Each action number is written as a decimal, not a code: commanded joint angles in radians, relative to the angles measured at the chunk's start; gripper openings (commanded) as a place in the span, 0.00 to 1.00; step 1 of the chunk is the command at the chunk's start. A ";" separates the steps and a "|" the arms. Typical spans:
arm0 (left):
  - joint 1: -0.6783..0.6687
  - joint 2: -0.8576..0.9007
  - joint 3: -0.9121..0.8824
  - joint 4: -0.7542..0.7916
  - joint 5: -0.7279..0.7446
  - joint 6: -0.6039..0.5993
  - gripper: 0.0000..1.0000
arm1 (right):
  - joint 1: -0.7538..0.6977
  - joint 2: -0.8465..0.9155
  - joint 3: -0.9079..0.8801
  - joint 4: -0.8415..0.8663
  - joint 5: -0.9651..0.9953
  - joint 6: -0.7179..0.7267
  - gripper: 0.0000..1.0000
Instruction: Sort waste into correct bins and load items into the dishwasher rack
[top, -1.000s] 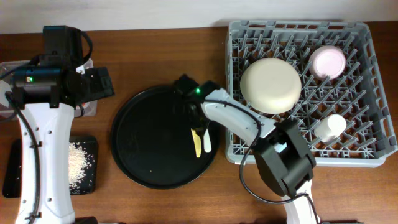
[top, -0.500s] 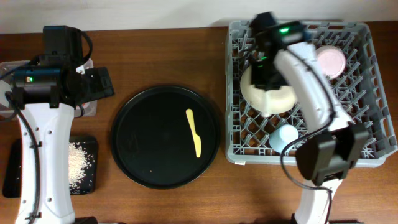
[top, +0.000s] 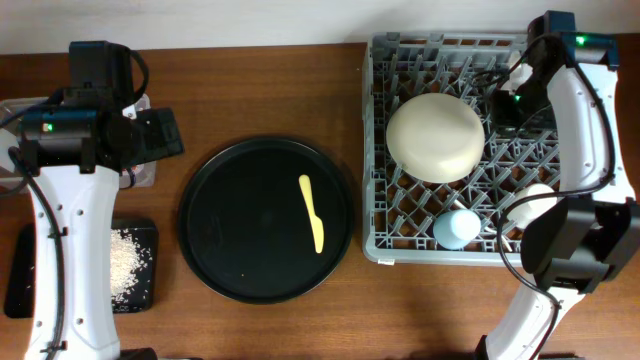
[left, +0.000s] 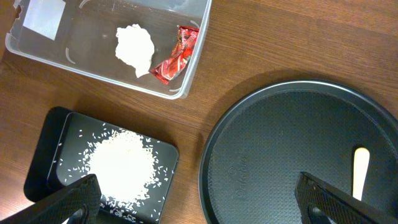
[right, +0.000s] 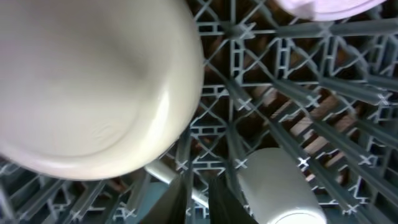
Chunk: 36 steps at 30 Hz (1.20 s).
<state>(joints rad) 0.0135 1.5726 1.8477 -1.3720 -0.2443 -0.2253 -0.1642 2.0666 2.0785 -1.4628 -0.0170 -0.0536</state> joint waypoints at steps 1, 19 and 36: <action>0.002 -0.002 0.008 0.001 -0.011 -0.006 0.99 | 0.002 -0.045 0.076 -0.047 -0.144 -0.025 0.17; 0.002 -0.002 0.008 0.001 -0.011 -0.006 0.99 | 0.859 -0.122 -0.328 0.384 -0.044 0.315 0.16; 0.003 -0.002 0.008 0.001 -0.011 -0.006 0.99 | 0.859 -0.122 -0.806 0.720 -0.197 0.459 0.38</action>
<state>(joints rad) 0.0135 1.5726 1.8477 -1.3712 -0.2443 -0.2253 0.6945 1.9514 1.2980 -0.7589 -0.2012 0.3920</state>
